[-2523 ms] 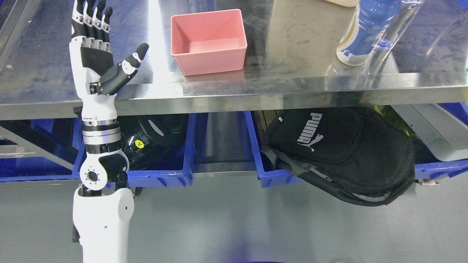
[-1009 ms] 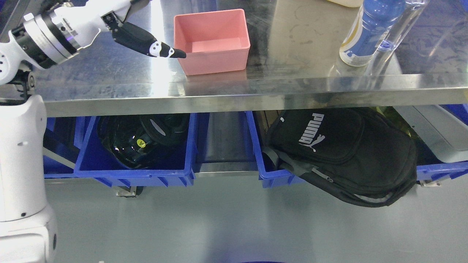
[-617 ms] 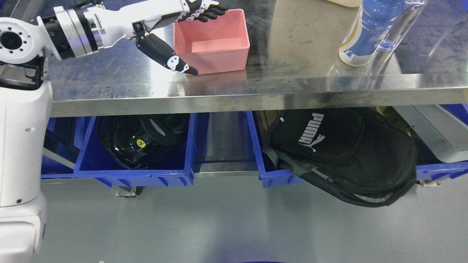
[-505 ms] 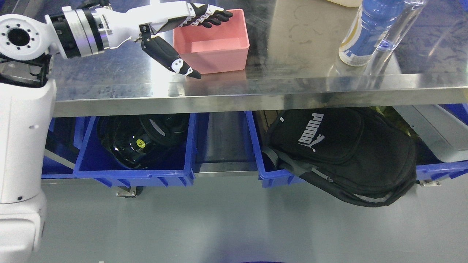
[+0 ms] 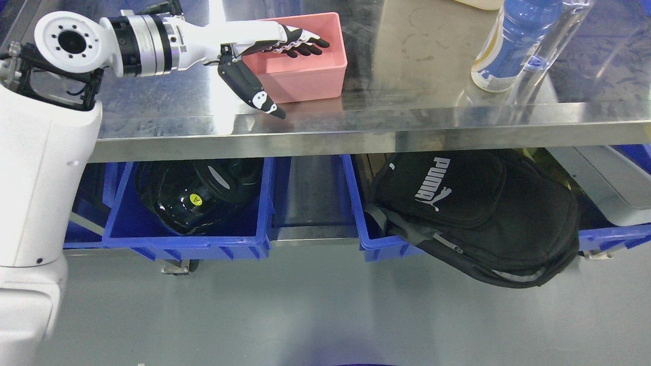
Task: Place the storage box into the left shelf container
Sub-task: 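Close the left hand fingers around the near rim of the pink box, then lift the pink box off the table with the left hand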
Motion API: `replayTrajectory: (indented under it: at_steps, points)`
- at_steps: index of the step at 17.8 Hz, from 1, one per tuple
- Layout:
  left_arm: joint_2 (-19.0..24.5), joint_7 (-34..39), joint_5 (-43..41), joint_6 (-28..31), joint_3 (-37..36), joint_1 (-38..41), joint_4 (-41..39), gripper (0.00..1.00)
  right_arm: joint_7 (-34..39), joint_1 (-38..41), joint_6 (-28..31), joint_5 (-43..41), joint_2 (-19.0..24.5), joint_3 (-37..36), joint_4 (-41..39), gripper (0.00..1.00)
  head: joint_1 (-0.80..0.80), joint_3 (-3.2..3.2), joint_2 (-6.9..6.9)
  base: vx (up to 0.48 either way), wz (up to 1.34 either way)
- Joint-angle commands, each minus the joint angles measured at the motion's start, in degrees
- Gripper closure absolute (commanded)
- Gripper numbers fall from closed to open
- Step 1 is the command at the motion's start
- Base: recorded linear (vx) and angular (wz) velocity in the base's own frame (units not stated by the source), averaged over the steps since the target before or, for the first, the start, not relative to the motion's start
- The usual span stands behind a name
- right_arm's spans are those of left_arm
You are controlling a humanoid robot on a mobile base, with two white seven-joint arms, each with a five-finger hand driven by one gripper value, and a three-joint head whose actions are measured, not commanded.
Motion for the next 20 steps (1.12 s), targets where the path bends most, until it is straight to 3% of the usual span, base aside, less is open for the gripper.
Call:
replayTrajectory:
  at_steps: [1,4,5,6,7,8,9,12,16,18,20]
  points:
    - [-1.21,-2.79,-1.27,0.03,-6.45,-2.18,6.69,0.19,0.21,-0.27,-0.03,-1.23,-1.00,0.00,-1.00,0.00,0.00,0.00,0.00,0.000,0.00]
    - [-2.96,-4.30,-1.36,-0.14,-5.14,-2.45,9.42,0.38,0.21,-0.27,-0.03,-1.23,-1.00,0.00,-1.00,0.00,0.00,0.00,0.00,0.000,0.00]
    - [-3.23,-5.34,-1.62,-0.66,-3.66,-2.45,10.12,0.50,0.13,-0.27,0.06,-1.23,-1.00,0.00,-1.00,0.00,0.00,0.00,0.00,0.000,0.00]
    - [-3.84,-6.49,-1.62,-1.63,-2.60,-2.37,10.91,0.57,0.21,-0.27,0.06,-1.23,-1.00,0.00,-1.00,0.00,0.00,0.00,0.00,0.000,0.00]
    - [-4.72,-7.02,-1.62,-3.81,-0.93,-2.19,11.88,0.70,0.13,-0.27,0.06,-1.23,-1.00,0.00,-1.00,0.00,0.00,0.00,0.00,0.000,0.00]
    - [-5.51,-7.46,-1.62,-7.40,2.39,-2.02,13.36,0.90,0.13,-0.27,-0.03,-1.23,-1.00,0.00,-1.00,0.00,0.00,0.00,0.00,0.000,0.00]
    - [-6.39,-8.25,-1.62,-10.48,5.47,-1.58,14.77,1.00,0.21,-0.27,0.06,-1.23,-1.00,0.00,-1.00,0.00,0.00,0.00,0.00,0.000,0.00]
    - [-7.71,-8.96,-0.66,-13.41,10.92,0.35,17.07,1.00,0.13,-0.27,0.06,-1.23,-1.00,0.00,-1.00,0.00,0.00,0.00,0.00,0.002,-0.03]
    - [-20.77,-9.66,5.92,-13.33,29.01,6.94,16.46,1.00,0.13,-0.27,-0.03,-1.23,-1.00,0.00,-1.00,0.00,0.00,0.00,0.00,0.002,-0.02]
    - [-21.39,-10.10,8.39,-13.24,34.57,8.44,15.14,1.00,0.13,-0.27,-0.03,-1.23,-1.00,0.00,-1.00,0.00,0.00,0.00,0.00,0.002,0.11]
    - [-21.39,-9.49,15.82,-12.89,35.29,8.53,13.65,1.00,0.13,-0.27,0.06,-1.23,-1.00,0.00,-1.00,0.00,0.00,0.00,0.00,0.007,0.16]
